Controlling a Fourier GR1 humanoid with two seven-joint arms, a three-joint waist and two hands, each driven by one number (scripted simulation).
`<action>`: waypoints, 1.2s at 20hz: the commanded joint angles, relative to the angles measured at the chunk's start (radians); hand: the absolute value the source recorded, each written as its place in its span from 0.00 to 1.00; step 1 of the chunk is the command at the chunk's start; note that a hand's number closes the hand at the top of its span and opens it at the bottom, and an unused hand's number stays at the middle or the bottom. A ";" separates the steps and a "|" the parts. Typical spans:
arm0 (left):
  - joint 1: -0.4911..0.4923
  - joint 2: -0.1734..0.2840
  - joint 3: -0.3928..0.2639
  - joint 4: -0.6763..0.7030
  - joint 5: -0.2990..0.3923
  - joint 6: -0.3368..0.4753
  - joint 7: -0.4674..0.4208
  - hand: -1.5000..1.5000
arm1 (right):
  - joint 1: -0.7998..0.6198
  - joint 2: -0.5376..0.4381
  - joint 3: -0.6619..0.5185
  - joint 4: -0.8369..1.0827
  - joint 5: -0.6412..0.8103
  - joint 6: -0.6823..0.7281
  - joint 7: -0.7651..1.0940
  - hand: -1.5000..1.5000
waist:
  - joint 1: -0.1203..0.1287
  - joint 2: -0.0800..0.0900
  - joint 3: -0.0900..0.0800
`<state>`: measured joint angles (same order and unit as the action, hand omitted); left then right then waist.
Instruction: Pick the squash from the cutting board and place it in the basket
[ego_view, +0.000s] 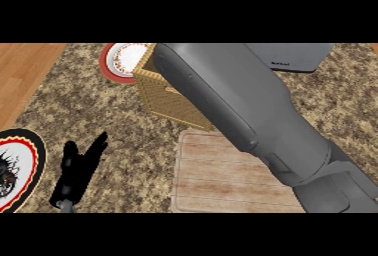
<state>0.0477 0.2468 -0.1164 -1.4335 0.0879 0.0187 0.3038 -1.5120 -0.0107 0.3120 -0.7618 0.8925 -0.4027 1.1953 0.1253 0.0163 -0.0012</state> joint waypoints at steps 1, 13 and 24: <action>0.027 -0.015 -0.008 0.020 -0.004 0.000 -0.021 0.50 | -0.025 0.010 -0.015 0.077 -0.038 -0.134 0.190 1.00 | -0.002 0.004 -0.004; -0.020 -0.007 0.025 0.028 0.016 -0.006 0.023 0.50 | 0.131 0.010 -0.020 0.142 -0.188 -0.443 0.020 1.00 | -0.027 0.003 -0.002; -0.007 -0.018 0.039 0.065 -0.001 0.006 -0.002 0.50 | 0.129 0.010 0.196 0.265 -0.189 -0.285 0.128 0.00 | -0.064 -0.010 -0.001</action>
<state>0.0720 0.2379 -0.0857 -1.4222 0.0887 0.0220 0.2876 -1.3766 -0.0042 0.4202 -0.4864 0.7226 -0.7254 1.1468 0.0785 0.0057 0.0029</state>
